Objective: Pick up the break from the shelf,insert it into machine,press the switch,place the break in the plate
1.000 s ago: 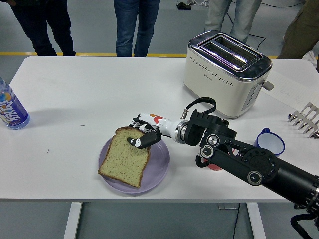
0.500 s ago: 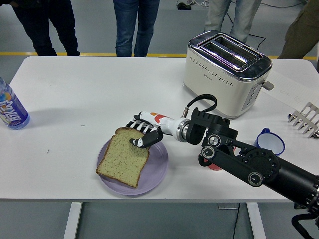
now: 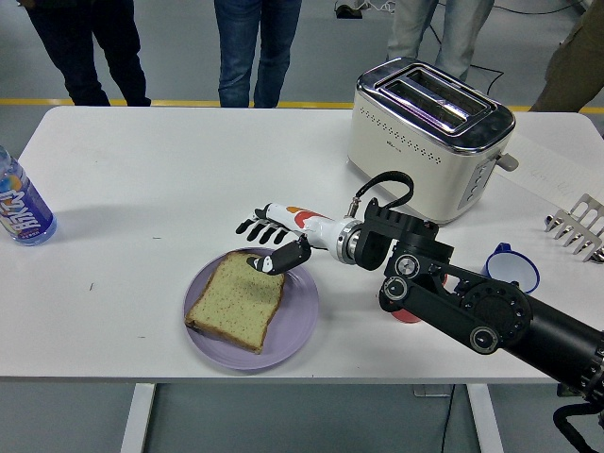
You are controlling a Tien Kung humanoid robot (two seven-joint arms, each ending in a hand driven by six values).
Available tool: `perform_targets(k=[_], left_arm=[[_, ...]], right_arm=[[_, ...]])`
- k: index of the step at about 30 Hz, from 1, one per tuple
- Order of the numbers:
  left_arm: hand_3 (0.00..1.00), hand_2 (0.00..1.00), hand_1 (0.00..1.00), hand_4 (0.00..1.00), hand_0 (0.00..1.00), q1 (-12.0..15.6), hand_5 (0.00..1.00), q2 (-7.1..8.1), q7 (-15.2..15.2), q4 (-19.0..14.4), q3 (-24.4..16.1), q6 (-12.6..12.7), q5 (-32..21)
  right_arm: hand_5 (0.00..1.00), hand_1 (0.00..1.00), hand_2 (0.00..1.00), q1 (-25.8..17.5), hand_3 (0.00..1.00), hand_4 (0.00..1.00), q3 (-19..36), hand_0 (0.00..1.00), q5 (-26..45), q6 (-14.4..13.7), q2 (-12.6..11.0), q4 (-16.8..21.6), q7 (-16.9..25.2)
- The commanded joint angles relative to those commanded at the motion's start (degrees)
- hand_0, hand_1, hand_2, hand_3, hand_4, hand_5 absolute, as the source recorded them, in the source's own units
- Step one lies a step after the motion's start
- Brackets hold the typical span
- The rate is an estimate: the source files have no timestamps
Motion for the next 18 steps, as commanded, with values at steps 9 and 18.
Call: perform_targets(k=[9,18], left_arm=[[0.539,0.459,0.485,0.331,0.633,0.2,0.802,-0.06,0.1,0.0,-0.5,0.0,0.6],[0.539,0.46,0.485,0.33,0.633,0.6,0.8,-0.01,0.2,0.0,-0.9,-0.2,1.3]], right_arm=[[0.169,0.754,0.755,-0.3,0.818,0.715,0.8,0.759,-0.6,-1.1,-0.8,1.4,0.3],[0.177,0.756,0.755,-2.0,0.816,0.72,4.2,0.769,4.6,-5.4,-3.1,6.0,4.7]])
